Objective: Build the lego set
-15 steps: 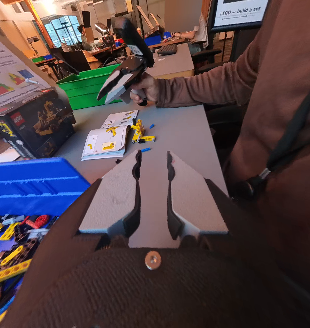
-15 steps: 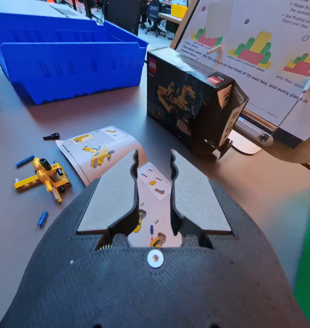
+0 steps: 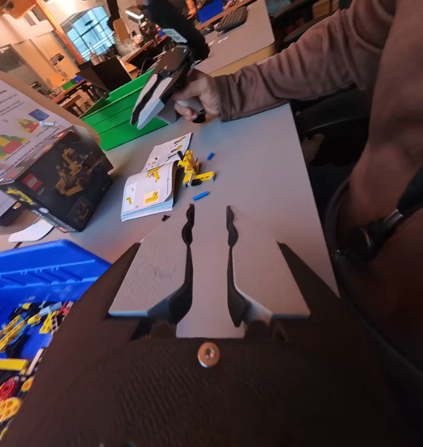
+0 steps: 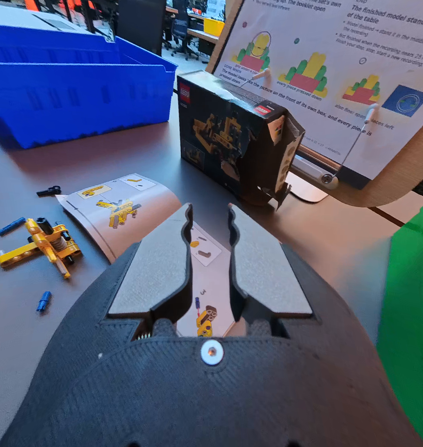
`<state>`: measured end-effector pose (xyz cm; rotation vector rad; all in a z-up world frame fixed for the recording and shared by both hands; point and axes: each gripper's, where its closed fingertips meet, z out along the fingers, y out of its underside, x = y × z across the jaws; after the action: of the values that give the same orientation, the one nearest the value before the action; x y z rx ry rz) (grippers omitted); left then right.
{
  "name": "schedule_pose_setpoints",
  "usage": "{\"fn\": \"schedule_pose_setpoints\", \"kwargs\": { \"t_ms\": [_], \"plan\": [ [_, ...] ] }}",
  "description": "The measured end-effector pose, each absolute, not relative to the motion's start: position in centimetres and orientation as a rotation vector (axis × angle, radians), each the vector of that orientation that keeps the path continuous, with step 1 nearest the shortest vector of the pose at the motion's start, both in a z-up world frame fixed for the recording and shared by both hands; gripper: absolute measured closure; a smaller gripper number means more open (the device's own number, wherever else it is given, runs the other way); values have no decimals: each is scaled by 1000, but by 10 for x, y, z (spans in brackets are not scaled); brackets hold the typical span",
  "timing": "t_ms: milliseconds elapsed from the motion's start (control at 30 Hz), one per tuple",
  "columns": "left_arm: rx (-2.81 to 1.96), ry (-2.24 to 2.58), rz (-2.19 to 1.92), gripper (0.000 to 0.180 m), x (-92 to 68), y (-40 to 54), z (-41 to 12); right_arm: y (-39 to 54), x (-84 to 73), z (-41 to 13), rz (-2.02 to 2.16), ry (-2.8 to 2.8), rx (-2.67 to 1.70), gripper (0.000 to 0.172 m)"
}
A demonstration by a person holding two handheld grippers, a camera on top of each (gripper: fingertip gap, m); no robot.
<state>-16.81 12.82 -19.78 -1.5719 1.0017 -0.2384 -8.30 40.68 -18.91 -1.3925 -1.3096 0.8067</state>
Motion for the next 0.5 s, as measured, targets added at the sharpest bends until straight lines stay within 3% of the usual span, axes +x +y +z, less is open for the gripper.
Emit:
{"fn": "schedule_pose_setpoints", "kwargs": {
  "t_ms": [500],
  "plan": [
    [-1525,616,-198,155,-337,71,-157,471,-52,-203,362,-1073,-1554,146]
  ]
}}
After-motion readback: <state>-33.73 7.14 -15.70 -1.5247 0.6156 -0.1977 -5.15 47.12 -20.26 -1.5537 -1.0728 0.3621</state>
